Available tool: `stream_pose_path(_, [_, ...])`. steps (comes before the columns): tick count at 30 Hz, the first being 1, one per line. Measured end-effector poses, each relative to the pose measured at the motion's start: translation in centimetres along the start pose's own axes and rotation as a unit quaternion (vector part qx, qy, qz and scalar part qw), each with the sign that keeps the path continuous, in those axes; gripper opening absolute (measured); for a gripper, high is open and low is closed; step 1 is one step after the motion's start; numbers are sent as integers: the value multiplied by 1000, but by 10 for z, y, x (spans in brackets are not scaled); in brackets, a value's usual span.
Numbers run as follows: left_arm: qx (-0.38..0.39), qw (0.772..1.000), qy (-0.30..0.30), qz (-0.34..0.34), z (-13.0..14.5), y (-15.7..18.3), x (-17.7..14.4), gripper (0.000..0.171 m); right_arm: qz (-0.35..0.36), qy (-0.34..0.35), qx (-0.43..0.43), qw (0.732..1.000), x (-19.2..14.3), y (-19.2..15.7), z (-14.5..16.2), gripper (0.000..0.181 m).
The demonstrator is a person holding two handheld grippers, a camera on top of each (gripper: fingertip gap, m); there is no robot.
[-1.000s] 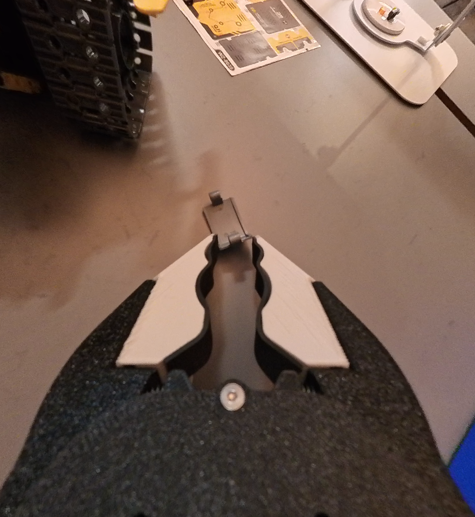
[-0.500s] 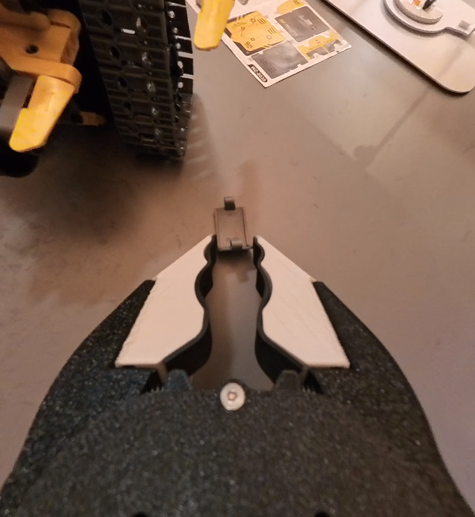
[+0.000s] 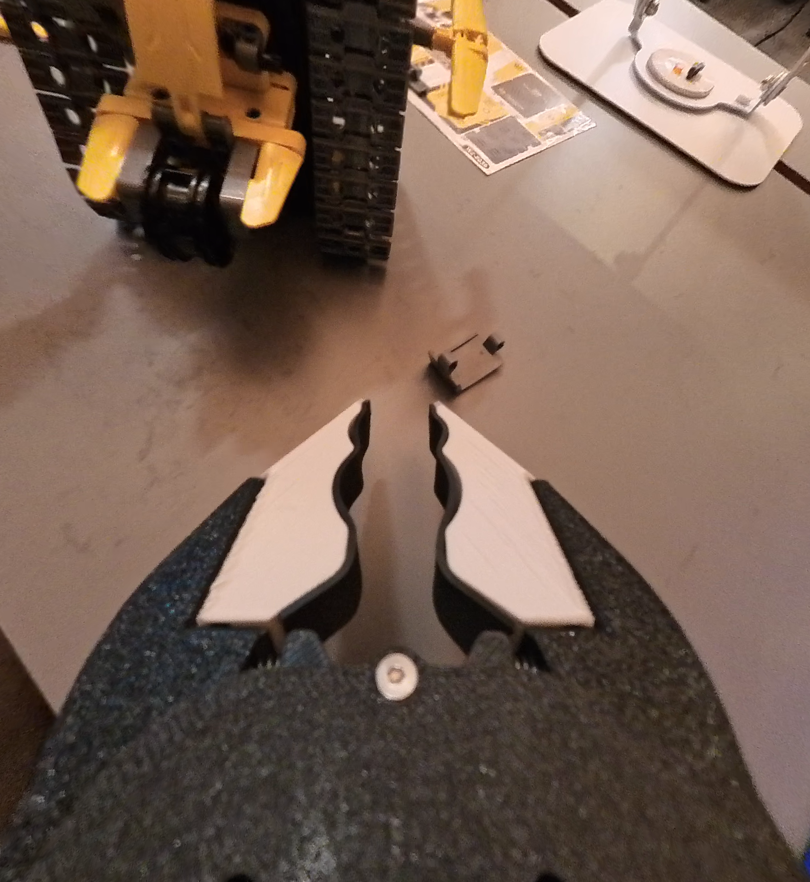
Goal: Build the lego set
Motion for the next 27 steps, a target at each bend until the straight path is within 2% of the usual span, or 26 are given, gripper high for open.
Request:
stream_pose_path(7, [-99,989,67,87,-22,23,-20,84,10,58,27,998,-22,-8,4,23])
stream_pose_path(13, [-145,974,100,143,-39,37,-24,83,19,101,49,994,-34,-3,3,23])
stream_pose_path(21, [-191,953,131,194,-51,49,-20,82,8,96,57,994,-33,-2,5,24])
stream_pose_path(27, [-201,948,135,208,-50,54,-20,82,12,84,46,995,-30,-5,6,25])
Point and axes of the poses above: each gripper's, where its closed fingertips meet, x out along the fingers, z out of its underside, y = z × x across the jaws, the point moved 6 cm from there along -x, back along the fingers, and after that the axes turned 7 degrees about y, right-handed, at the moved point
